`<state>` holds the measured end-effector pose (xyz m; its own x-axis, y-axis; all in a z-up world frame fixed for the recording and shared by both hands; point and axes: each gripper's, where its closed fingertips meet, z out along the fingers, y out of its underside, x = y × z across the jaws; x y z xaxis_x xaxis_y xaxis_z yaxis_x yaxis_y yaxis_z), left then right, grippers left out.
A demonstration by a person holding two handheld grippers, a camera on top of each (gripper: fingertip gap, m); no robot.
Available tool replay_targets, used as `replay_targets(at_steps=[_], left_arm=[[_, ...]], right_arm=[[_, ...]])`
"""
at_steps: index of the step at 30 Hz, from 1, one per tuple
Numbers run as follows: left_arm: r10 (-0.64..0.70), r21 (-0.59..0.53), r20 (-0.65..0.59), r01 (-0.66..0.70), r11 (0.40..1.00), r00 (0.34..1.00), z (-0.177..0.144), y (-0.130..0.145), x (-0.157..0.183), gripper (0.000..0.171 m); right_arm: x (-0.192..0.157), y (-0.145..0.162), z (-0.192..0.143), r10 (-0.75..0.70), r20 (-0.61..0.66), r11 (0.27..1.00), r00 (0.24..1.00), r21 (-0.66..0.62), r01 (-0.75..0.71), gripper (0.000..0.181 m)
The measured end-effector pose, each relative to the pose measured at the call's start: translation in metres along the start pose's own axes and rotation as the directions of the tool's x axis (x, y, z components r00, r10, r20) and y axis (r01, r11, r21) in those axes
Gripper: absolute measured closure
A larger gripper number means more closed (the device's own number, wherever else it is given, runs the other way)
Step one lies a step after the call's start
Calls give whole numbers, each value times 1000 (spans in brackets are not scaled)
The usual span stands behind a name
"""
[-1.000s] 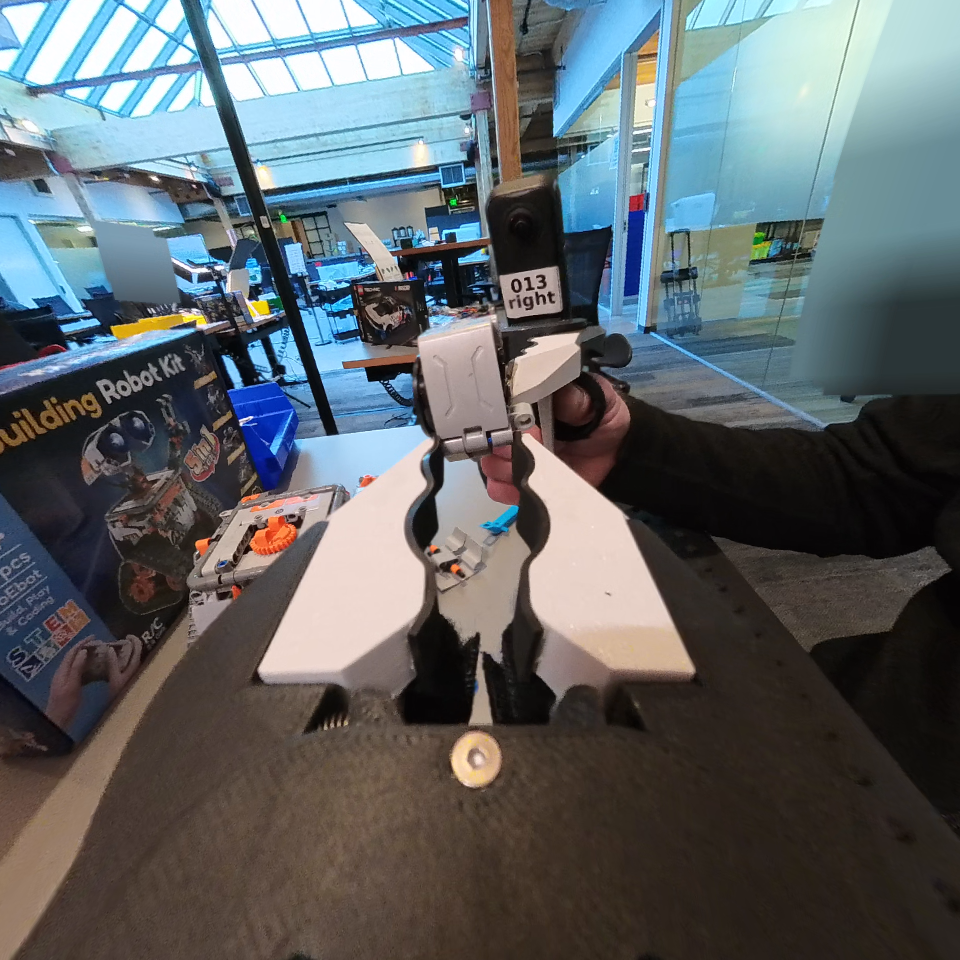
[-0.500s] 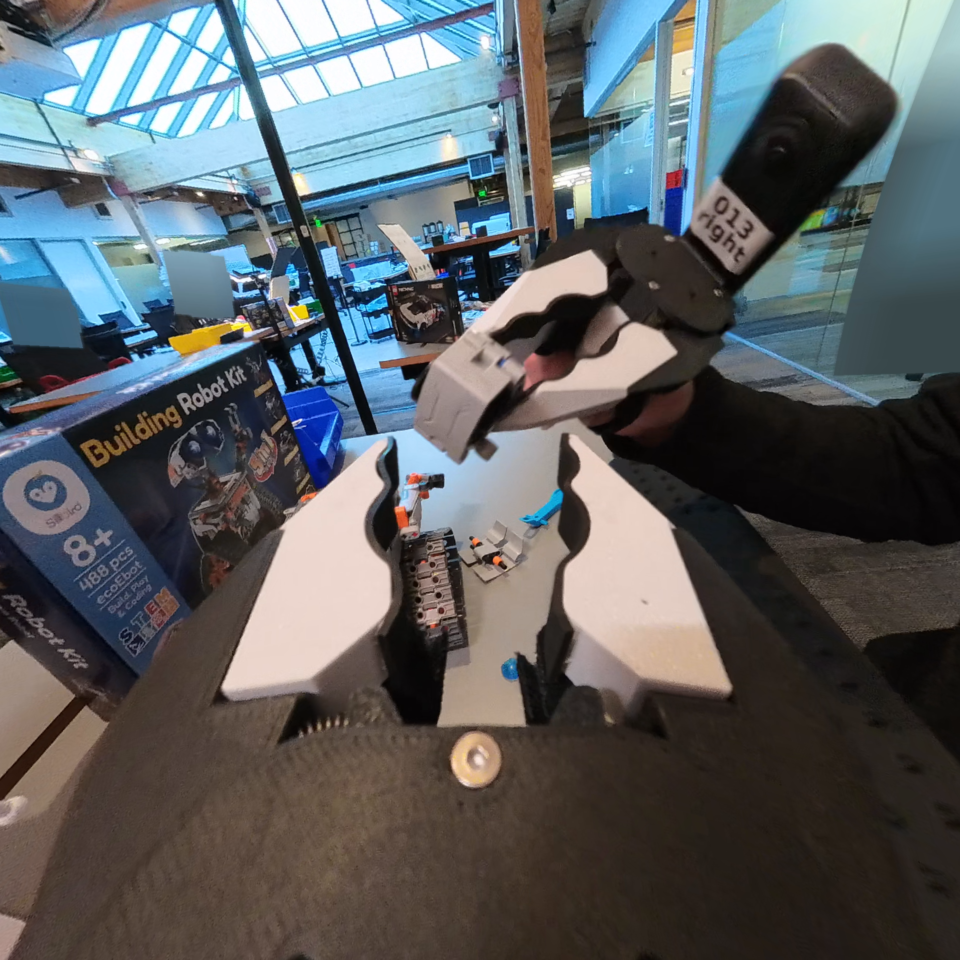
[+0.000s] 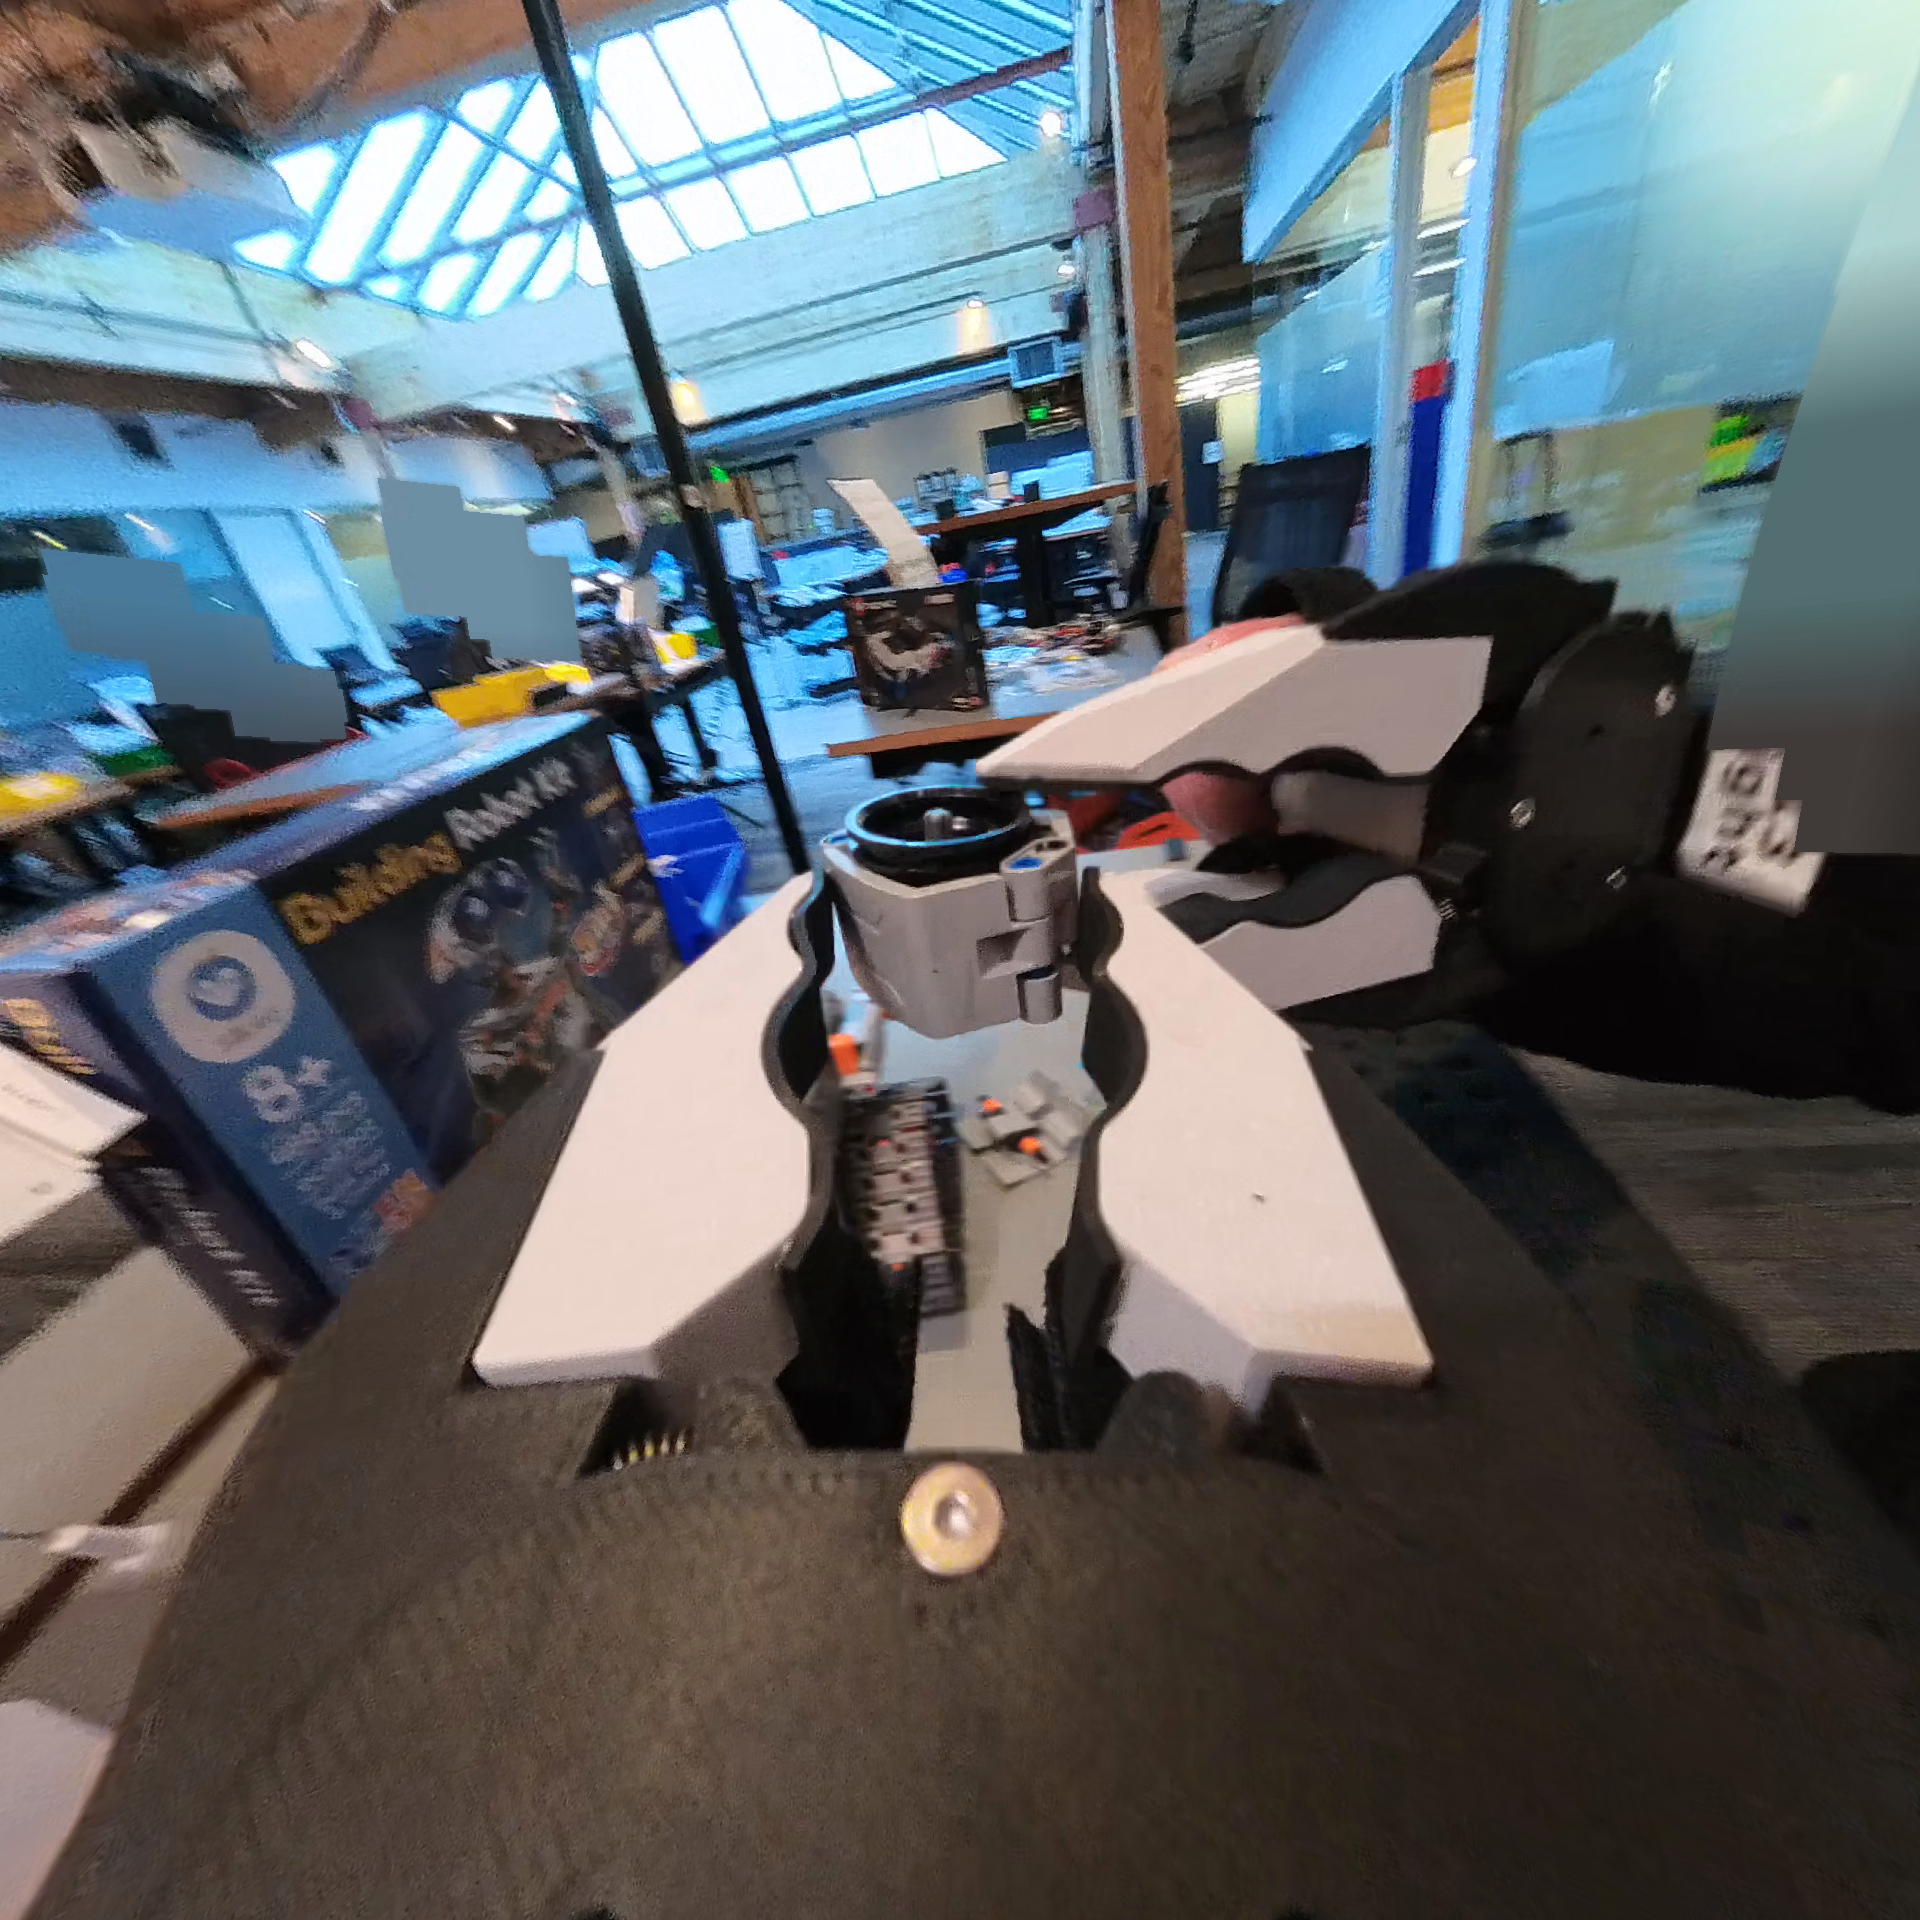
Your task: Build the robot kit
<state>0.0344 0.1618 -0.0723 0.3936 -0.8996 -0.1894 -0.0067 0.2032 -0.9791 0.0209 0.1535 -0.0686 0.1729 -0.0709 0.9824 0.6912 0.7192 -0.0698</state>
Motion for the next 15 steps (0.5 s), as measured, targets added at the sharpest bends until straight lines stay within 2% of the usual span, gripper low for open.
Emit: replay_targets(at_steps=[2,4,6,8,9,10,11,13,15], left_arm=[[101,20,73,-103,994,992,-5,-7,-5,127],[273,20,184,-282,959,944,-13,-16,-11,127],[405,3,242,-418,908,881,-17,-26,-7,127],[552,-56,273,-559,827,788,-16,-30,1,127],[604,-84,289,-608,789,743,-15,-32,4,127],[637,-102,305,-640,761,708,-15,-33,5,127],[667,-120,321,-669,733,673,-15,-34,6,127],[711,-137,334,-714,686,619,-15,-36,10,127],[755,-166,330,-752,638,567,-12,-34,13,127]], right_arm=[[5,-3,-6,166,37,983,985,75,-168,145],[13,-3,-12,389,111,905,915,143,-402,148],[17,-1,-12,634,252,721,731,148,-677,149],[22,-3,-12,789,425,437,445,121,-891,143],[28,-7,-14,808,509,284,298,108,-953,141],[32,-8,-14,799,574,166,179,76,-983,138],[33,-10,-15,773,629,79,85,36,-996,135],[32,-17,-15,702,708,-45,-71,-56,-997,126],[30,-28,-18,612,773,-111,-168,-126,-986,125]])
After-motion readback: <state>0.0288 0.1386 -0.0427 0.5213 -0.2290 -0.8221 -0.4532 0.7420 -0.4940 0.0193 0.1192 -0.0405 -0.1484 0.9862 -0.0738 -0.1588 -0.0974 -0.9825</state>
